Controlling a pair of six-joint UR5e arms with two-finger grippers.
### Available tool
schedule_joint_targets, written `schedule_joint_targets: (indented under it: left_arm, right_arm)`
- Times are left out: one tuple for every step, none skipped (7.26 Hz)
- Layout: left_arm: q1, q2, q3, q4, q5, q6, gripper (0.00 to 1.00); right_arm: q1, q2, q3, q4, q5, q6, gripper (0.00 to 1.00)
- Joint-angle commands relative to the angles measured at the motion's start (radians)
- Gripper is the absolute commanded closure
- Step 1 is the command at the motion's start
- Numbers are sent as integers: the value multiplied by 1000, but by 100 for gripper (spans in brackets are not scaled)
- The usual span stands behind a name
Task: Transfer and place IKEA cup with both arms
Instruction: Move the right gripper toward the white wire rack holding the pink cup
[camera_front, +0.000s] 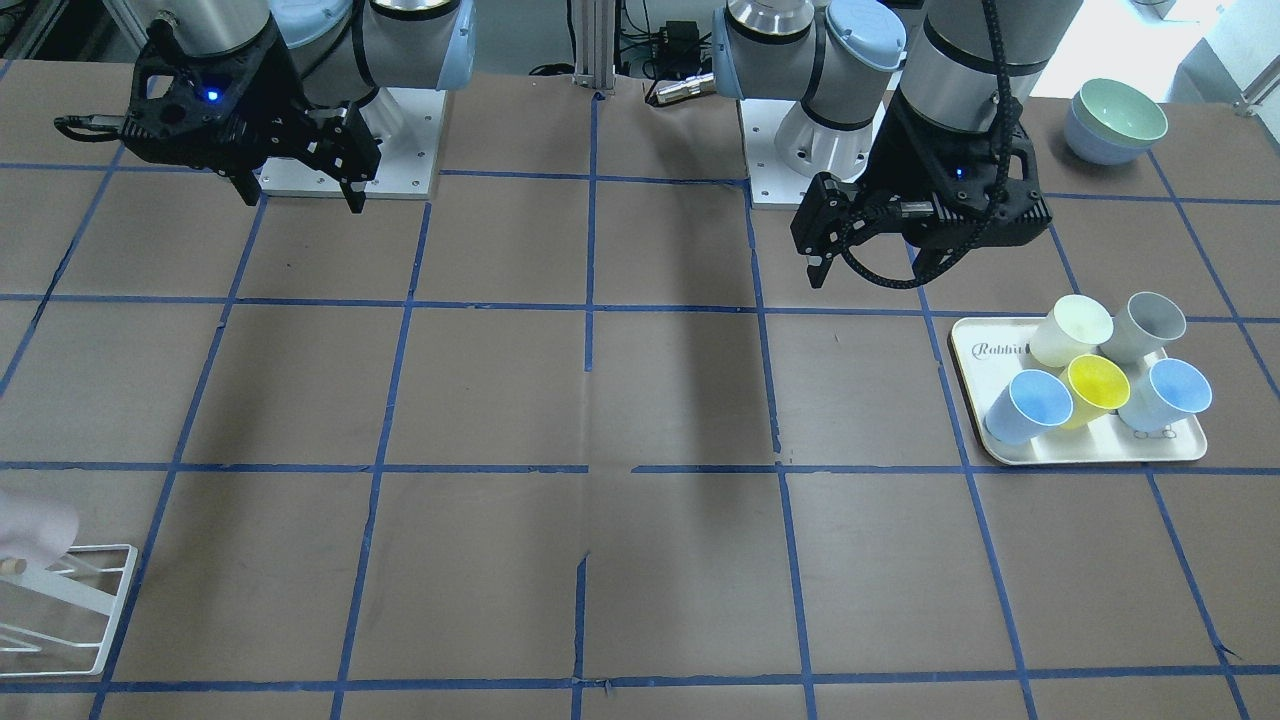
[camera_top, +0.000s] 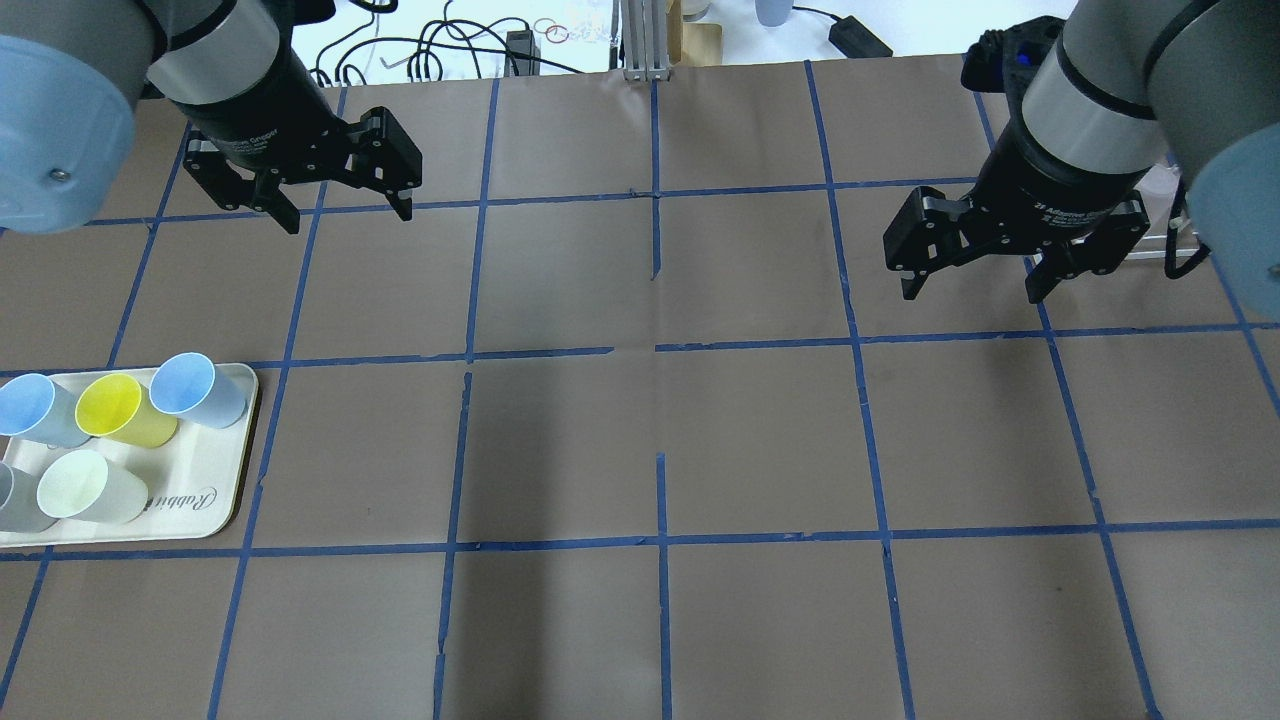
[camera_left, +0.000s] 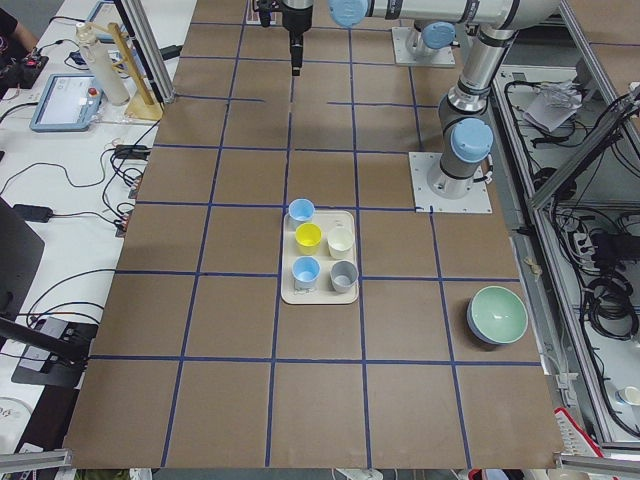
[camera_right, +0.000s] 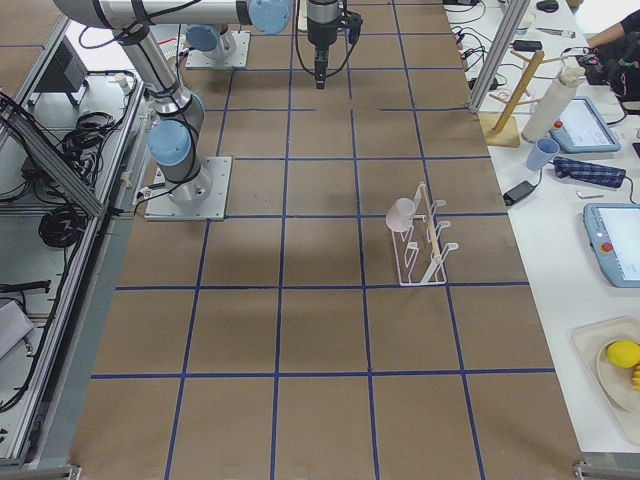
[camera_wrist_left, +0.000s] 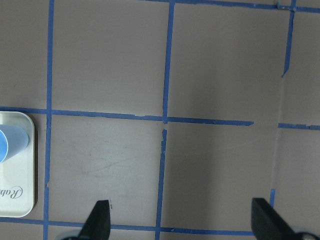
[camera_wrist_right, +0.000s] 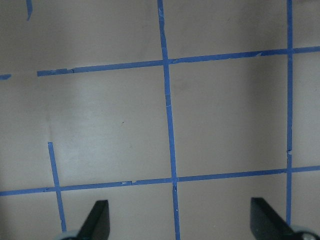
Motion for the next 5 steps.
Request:
schedule_joint_targets:
  left_arm:
    - [0, 3, -2, 0, 2, 0, 0]
    - [0, 3, 0, 0, 0, 0, 0]
    - [0, 3, -2, 0, 2, 0, 0]
    - [0, 2, 0, 0, 0, 0, 0]
    - [0, 3, 0, 0, 0, 0, 0]
  right_arm:
    - [0, -2, 0, -6, 5, 6, 0]
    - [-6, -2, -2, -5, 3, -4, 0]
    - [-9, -3, -11, -3, 5, -8, 0]
    - [-3, -3, -14, 5, 5, -6, 0]
    - [-2, 0, -5, 6, 3, 9, 0]
